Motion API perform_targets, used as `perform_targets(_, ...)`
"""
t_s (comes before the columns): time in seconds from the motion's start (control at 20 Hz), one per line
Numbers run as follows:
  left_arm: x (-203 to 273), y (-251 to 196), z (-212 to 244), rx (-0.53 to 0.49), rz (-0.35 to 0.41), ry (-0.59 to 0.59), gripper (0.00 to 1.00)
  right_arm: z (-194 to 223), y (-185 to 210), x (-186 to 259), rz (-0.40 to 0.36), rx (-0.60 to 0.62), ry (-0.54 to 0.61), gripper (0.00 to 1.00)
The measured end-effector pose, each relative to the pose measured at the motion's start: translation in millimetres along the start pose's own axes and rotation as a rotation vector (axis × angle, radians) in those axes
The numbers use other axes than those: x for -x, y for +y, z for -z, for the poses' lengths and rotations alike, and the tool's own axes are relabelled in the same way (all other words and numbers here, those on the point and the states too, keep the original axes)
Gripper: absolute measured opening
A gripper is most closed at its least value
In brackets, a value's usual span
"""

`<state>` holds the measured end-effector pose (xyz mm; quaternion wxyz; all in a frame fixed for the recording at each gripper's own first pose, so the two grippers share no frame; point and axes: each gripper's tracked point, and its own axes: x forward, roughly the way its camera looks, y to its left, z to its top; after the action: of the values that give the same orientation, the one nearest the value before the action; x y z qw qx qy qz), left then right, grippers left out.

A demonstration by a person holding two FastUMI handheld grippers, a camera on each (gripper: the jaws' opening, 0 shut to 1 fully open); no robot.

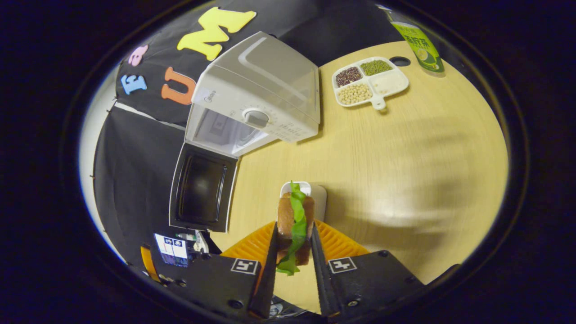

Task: Open the microwave oven with the left hand, put the food in, and close the microwave oven.

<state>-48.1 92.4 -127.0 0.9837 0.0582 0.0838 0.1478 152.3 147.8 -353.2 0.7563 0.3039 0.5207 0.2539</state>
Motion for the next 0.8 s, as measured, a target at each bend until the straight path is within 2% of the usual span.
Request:
perform_targets(0.05,-3,1,1,0.001,0.01,-0.003,0.96,4,1,1,0.003,-0.003,0.005,0.4)
perform_targets(0.1,-7,2,2,0.003,0.023,-0.005,0.96,4,4,3,0.004,-0.005,0.002,0.3)
perform_targets(0.15,-10,4,3,0.006,0.037,-0.008,0.96,5,7,5,0.007,-0.004,-0.007,0.29)
perform_targets(0.2,-12,5,3,0.012,0.053,-0.01,0.96,5,11,9,0.012,-0.007,-0.023,0.36)
perform_targets(0.25,-16,6,3,0.016,0.075,-0.015,0.96,4,19,16,0.012,-0.015,-0.048,0.28)
perform_targets(0.3,-17,9,3,0.018,0.093,-0.018,0.96,2,28,22,0.008,-0.018,-0.073,0.28)
perform_targets(0.35,-19,11,3,0.017,0.111,-0.022,0.96,2,45,28,-0.014,-0.027,-0.102,0.35)
perform_targets(0.4,-20,16,3,0.011,0.127,-0.025,0.97,1,60,31,-0.032,-0.033,-0.128,0.35)
perform_targets(0.45,-21,20,2,0.004,0.143,-0.028,0.96,0,74,31,-0.047,-0.034,-0.158,0.26)
perform_targets(0.6,-26,28,3,-0.02,0.208,-0.04,0.96,-11,122,21,-0.079,-0.02,-0.277,0.26)
perform_targets(0.65,-27,32,2,-0.02,0.23,-0.041,0.96,-18,140,15,-0.086,-0.016,-0.335,0.33)
perform_targets(0.8,-29,43,6,-0.005,0.271,-0.034,0.97,-35,179,-16,-0.11,-0.025,-0.485,0.33)
